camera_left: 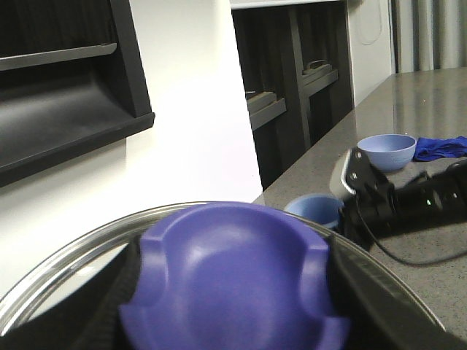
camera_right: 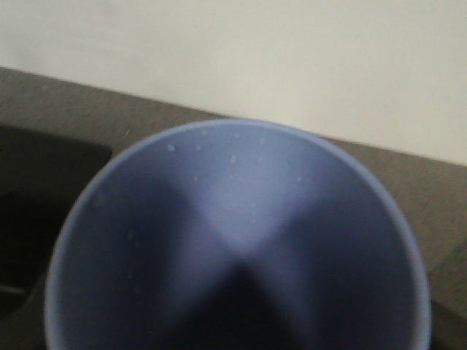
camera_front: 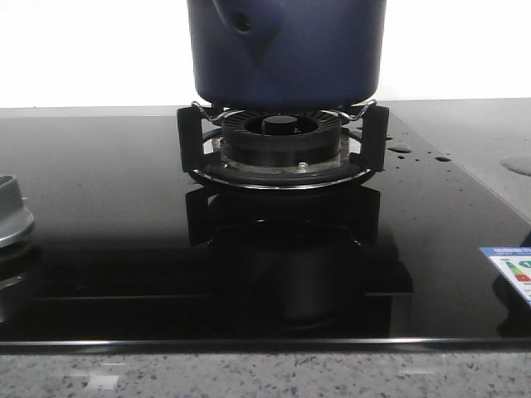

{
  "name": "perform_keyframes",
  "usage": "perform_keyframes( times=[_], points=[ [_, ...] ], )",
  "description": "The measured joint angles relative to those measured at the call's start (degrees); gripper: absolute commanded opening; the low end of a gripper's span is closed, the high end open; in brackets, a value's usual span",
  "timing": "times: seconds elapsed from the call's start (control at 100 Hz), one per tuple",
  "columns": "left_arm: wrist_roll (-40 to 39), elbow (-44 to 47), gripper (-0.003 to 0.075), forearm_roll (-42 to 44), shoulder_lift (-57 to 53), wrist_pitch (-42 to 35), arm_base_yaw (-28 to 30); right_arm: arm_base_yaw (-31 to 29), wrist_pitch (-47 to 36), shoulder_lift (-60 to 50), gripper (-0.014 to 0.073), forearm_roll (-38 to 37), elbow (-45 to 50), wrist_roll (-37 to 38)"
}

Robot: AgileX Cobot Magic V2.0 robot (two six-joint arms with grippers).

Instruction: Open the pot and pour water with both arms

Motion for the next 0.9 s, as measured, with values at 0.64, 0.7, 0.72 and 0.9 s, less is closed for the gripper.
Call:
perform_keyframes(
  times=[0.64, 0.7, 0.72, 0.9],
  points=[
    [0.00, 0.00, 0.0220, 0.28, 0.00, 1.94, 0.00, -0.37, -4.32, 1.98, 0.0468, -0.23, 5.15, 0.57],
    [0.00, 0.00, 0.0220, 0.28, 0.00, 1.94, 0.00, -0.37, -4.56, 1.98, 0.0542, -0.23, 5.15, 0.81],
    [0.00, 0.00, 0.0220, 0.28, 0.00, 1.94, 0.00, -0.37, -4.54, 1.98, 0.0561, -0.23, 5.15, 0.94],
    [0.00, 0.00, 0.0220, 0.32, 0.00, 2.75, 0.00, -0.37, -4.81, 0.81, 0.0622, -0.13, 5.15, 1.49]
  ],
)
